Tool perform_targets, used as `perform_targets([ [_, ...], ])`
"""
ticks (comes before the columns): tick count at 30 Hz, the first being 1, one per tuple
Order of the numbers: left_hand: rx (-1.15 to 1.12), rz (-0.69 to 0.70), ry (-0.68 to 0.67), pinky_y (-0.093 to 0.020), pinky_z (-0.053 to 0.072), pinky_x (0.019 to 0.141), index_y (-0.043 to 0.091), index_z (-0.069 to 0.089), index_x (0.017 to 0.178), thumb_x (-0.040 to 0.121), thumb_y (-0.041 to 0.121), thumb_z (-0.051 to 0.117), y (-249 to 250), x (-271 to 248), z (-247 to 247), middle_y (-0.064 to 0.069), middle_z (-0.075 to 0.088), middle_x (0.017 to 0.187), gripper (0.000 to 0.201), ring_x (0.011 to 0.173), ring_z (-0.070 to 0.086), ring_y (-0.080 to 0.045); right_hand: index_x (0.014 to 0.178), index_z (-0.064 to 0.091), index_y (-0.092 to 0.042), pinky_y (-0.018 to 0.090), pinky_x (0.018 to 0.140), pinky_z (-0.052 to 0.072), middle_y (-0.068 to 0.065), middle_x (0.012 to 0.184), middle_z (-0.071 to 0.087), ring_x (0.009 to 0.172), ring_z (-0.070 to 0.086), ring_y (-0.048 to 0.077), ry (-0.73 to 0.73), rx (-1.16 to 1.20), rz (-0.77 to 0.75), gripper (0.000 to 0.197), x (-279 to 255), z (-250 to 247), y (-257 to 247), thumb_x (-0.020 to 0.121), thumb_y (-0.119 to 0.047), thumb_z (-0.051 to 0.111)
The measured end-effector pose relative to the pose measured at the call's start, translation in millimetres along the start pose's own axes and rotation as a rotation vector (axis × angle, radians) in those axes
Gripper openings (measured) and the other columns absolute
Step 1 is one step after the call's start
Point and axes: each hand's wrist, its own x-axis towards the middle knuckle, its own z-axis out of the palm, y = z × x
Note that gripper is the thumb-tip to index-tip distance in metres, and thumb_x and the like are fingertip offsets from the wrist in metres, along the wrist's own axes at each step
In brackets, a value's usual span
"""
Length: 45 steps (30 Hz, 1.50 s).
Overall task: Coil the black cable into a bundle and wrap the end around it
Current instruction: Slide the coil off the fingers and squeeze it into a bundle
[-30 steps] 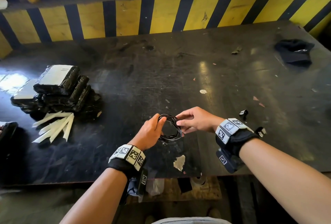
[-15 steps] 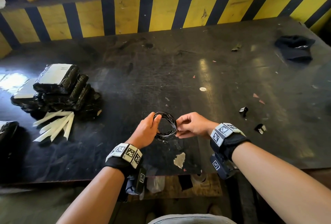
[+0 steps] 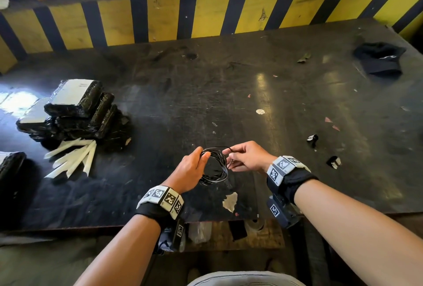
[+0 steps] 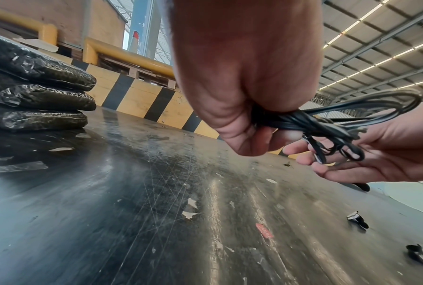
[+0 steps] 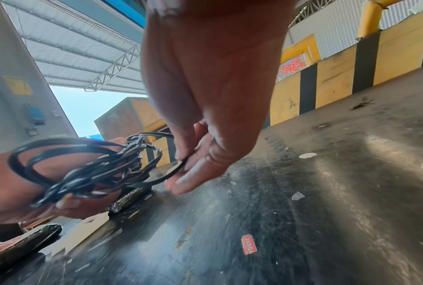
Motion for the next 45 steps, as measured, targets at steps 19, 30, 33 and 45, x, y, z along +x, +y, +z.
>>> perform_targets([
  [19, -0.015, 0.016, 0.077, -0.023, 0.037, 0.046, 0.006, 0.047, 0.092, 0.108, 0.03, 0.042, -5.3, 6.1, 10.6, -0.004, 0.058, 0.065, 0.029, 0.045, 0.045, -0.009, 0.127, 0.062, -0.017, 0.042, 0.1, 0.051, 0.004, 0.113, 0.07, 0.109, 0.068, 0.022, -0.171, -0.044, 0.055, 0.035, -7.7, 23.4, -3.3, 0.094, -0.027, 0.064],
  [30, 0.021, -0.085, 0.097, -0.018, 0.043, 0.047, 0.008, 0.051, 0.098, 0.109, 0.032, 0.04, -9.7, 15.0, 10.3, -0.006, 0.065, 0.076, 0.029, 0.058, 0.058, -0.015, 0.135, 0.03, -0.032, 0.046, 0.102, 0.055, 0.016, 0.115, 0.068, 0.102, 0.07, 0.035, -0.158, -0.163, -0.185, 0.082, -14.0, 21.9, -1.2, 0.077, -0.006, 0.082],
  [33, 0.029, -0.111, 0.095, -0.021, 0.041, 0.048, 0.008, 0.05, 0.097, 0.108, 0.032, 0.04, -12.3, 17.0, 11.1, -0.008, 0.064, 0.077, 0.028, 0.059, 0.057, -0.017, 0.117, 0.053, -0.026, 0.045, 0.094, 0.053, 0.013, 0.111, 0.067, 0.096, 0.065, 0.03, -0.097, -0.285, -0.25, 0.05, -10.8, 25.4, -0.9, 0.078, -0.016, 0.083],
  [45, 0.028, -0.217, 0.113, -0.027, 0.042, 0.055, 0.01, 0.048, 0.096, 0.109, 0.035, 0.038, -11.2, 18.2, 9.7, -0.009, 0.063, 0.082, 0.03, 0.065, 0.058, -0.018, 0.097, 0.073, -0.03, 0.037, 0.097, 0.049, -0.004, 0.114, 0.065, 0.102, 0.065, 0.016, -0.131, -0.519, -0.278, 0.009, 0.4, 27.2, 0.2, 0.091, -0.036, 0.072],
])
